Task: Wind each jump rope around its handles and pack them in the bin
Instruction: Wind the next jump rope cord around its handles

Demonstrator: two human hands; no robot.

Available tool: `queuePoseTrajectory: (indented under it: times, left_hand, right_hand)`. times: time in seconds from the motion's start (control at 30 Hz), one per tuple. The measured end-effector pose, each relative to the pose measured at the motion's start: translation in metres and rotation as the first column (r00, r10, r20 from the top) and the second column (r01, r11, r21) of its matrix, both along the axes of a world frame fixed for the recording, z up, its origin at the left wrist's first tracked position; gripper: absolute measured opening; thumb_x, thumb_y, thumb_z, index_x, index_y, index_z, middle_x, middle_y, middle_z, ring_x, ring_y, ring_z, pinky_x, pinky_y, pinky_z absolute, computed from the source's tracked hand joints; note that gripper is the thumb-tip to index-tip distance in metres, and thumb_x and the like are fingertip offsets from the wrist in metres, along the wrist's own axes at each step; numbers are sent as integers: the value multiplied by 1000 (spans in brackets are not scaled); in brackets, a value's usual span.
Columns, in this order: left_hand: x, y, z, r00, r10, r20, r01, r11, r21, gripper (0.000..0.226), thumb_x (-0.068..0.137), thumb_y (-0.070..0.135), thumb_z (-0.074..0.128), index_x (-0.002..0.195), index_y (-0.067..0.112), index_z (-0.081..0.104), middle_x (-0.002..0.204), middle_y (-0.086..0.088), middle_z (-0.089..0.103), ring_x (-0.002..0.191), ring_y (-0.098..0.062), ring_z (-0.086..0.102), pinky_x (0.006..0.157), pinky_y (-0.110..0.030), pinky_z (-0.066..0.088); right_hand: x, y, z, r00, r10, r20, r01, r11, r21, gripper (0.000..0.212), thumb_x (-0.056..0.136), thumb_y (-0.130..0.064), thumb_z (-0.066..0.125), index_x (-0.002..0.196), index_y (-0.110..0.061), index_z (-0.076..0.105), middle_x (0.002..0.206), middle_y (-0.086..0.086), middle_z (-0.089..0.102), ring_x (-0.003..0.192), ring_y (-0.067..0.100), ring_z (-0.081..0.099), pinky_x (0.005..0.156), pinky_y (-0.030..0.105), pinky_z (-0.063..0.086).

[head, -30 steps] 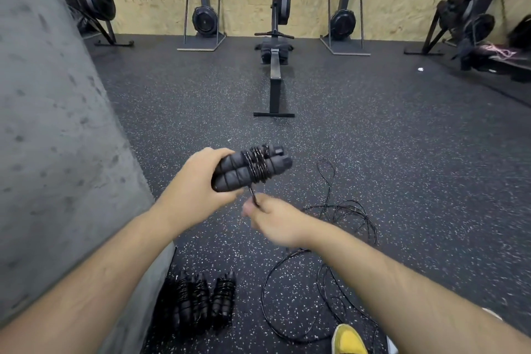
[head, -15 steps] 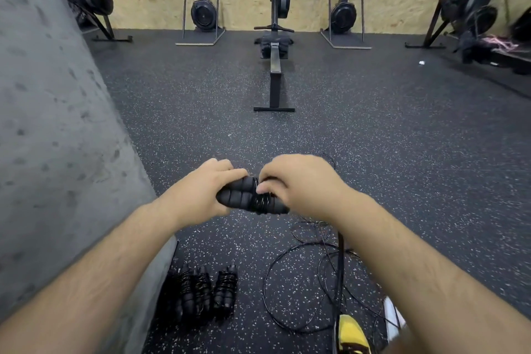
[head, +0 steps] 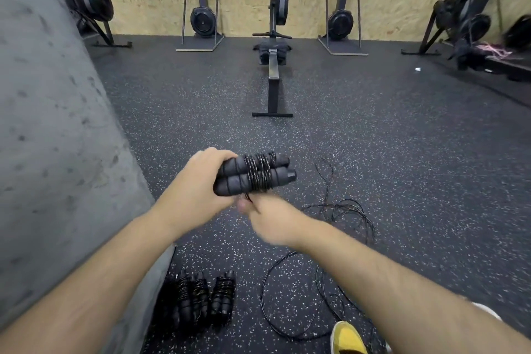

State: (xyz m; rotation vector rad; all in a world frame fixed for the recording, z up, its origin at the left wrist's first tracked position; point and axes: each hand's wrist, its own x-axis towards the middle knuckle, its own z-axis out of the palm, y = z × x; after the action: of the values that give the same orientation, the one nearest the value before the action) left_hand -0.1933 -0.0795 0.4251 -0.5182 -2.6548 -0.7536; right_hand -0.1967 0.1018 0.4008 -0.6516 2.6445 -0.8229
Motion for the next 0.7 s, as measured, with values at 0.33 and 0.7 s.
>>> queuePoseTrajectory:
  times: [0.33,0.7]
  left_hand:
    - [-28,-32,-37,994,92,-62,-106,957,-271,45,74,18,74,115,23,56,96,10,45,90,-18,41,79,-47,50]
    - [14,8,-9,939,-310,151,335,924,-184,35,70,28,68,103,20,57,91,13,45,89,-9,43,79,-27,40]
  right_hand:
    - [47,3,40,988,121,-95,-112,989,94,26,106,-37,36,90,-19,45,87,0,55,72,19,50,62,34,34]
    - [-29,64,52,931,-76,-356,34,992,-125,10,93,-45,64,92,-38,71,86,-16,68,80,6,59,80,39,52]
